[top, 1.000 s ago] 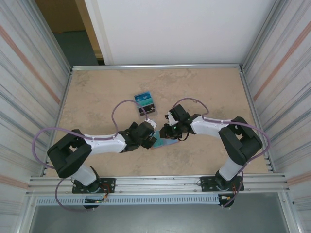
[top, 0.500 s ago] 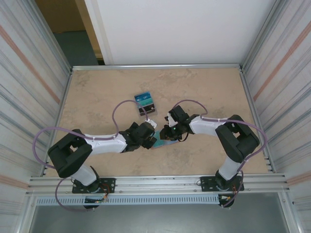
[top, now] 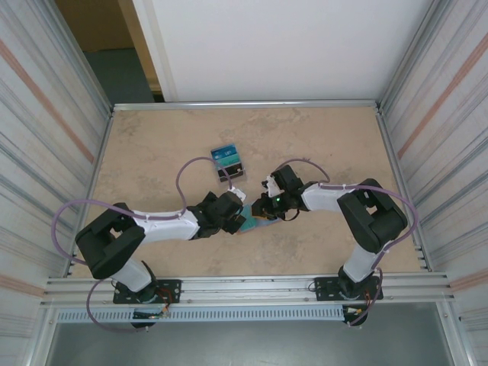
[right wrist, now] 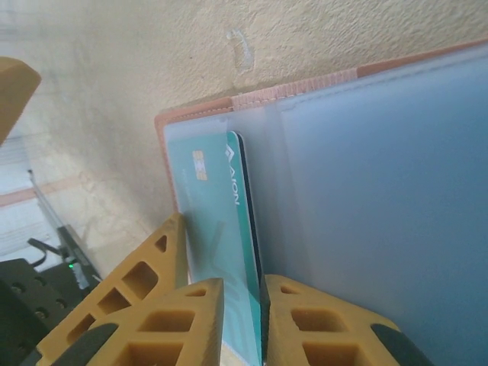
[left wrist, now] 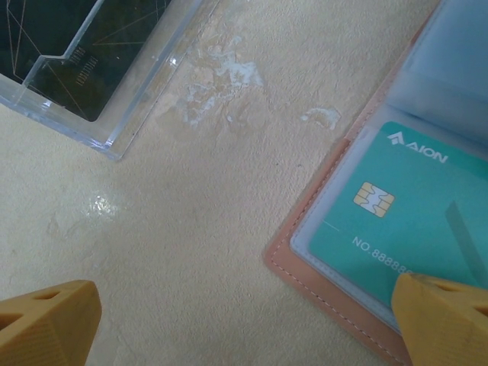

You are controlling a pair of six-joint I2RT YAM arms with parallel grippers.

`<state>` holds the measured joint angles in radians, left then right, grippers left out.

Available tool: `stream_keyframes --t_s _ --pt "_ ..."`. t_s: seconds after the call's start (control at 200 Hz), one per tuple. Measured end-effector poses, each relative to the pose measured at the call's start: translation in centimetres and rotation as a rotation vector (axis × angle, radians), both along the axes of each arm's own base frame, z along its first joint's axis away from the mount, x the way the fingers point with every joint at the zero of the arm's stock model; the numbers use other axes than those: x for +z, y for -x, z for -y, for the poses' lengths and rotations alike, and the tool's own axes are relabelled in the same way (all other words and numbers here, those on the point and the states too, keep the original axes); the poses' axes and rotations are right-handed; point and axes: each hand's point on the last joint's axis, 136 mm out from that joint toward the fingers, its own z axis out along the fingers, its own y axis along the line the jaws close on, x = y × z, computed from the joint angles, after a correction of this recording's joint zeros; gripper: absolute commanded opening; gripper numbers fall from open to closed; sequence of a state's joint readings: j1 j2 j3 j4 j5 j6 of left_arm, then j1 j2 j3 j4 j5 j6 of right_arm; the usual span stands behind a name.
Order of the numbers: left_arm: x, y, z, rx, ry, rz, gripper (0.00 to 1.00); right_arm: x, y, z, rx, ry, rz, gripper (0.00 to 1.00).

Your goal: Take the credit cards out of the card holder

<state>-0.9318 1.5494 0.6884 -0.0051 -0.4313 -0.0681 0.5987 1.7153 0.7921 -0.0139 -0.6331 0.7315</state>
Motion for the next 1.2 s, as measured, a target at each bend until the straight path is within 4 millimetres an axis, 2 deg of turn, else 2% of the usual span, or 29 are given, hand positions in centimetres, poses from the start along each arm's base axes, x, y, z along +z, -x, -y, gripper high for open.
stream_keyframes --t_s 0.246,0.461,0.672,0.862,1.198 --pt "-0.04 -0.07 -0.29 0.008 -0.014 0.004 0.99 0.7 -0.31 -0.45 -0.004 -0.061 0.0 0.16" --pt "-0.03 -0.12 -0.36 0.012 -0.024 0.003 0.99 0.26 -0.22 -0.6 -0.009 -0.075 -0.016 0.16" --pt "0.0 -0.18 -0.48 0.015 -0.03 0.006 0.99 -0.04 -0.26 -0.61 -0.007 -0.082 -0.028 0.1" --pt "0.03 -0.23 -0.58 0.019 -0.034 0.01 0.99 0.09 -0.3 -0.75 -0.003 -0.091 -0.024 0.13" --pt "0.06 -0.26 -0.65 0.022 -0.038 0.012 0.99 -0.02 -0.18 -0.97 0.008 -0.105 -0.031 0.12"
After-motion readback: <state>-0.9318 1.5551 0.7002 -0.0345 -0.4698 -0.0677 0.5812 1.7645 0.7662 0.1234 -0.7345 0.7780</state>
